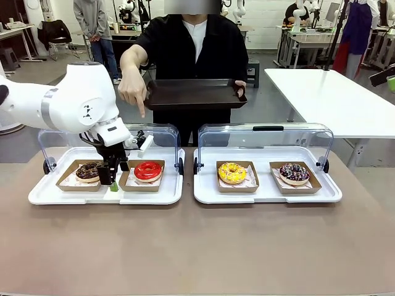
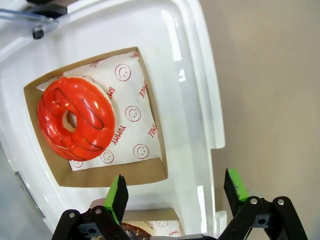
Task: Provide the desired donut to the person.
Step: Pick up and lift the Paper togo box containing the Donut pointed at by the person.
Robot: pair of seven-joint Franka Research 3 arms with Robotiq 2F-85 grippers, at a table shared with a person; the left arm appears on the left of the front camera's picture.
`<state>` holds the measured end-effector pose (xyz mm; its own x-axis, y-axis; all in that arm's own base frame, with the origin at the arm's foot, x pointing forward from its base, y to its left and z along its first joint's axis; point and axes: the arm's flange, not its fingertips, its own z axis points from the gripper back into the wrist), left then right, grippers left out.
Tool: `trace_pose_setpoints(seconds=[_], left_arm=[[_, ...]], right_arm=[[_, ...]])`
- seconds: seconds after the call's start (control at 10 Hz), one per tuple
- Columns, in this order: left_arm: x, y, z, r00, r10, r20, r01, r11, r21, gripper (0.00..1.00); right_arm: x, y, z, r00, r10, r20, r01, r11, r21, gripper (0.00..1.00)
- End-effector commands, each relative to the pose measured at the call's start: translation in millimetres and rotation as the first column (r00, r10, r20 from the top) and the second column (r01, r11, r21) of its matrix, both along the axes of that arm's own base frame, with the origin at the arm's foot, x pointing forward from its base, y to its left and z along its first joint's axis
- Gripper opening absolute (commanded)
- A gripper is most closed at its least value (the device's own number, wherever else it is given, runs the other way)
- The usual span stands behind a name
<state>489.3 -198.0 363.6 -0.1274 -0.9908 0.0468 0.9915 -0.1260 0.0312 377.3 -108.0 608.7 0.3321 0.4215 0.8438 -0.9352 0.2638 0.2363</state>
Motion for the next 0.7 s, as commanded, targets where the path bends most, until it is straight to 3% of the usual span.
trace_pose_setpoints(seconds=[0.0, 0.6], left_arm=[[13, -9, -9, 0.999, 0.05, 0.012, -0.05, 0.998, 0.034, 1.0], [22, -16, -27, 0.997, 0.079, -0.002, -0.079, 0.996, 0.034, 1.0]], right_arm=[[0, 0, 1, 1.0, 0.008, 0.006, -0.008, 1.0, 0.012, 1.0], [0, 0, 1, 1.0, 0.008, 0.006, -0.008, 1.0, 0.012, 1.0]])
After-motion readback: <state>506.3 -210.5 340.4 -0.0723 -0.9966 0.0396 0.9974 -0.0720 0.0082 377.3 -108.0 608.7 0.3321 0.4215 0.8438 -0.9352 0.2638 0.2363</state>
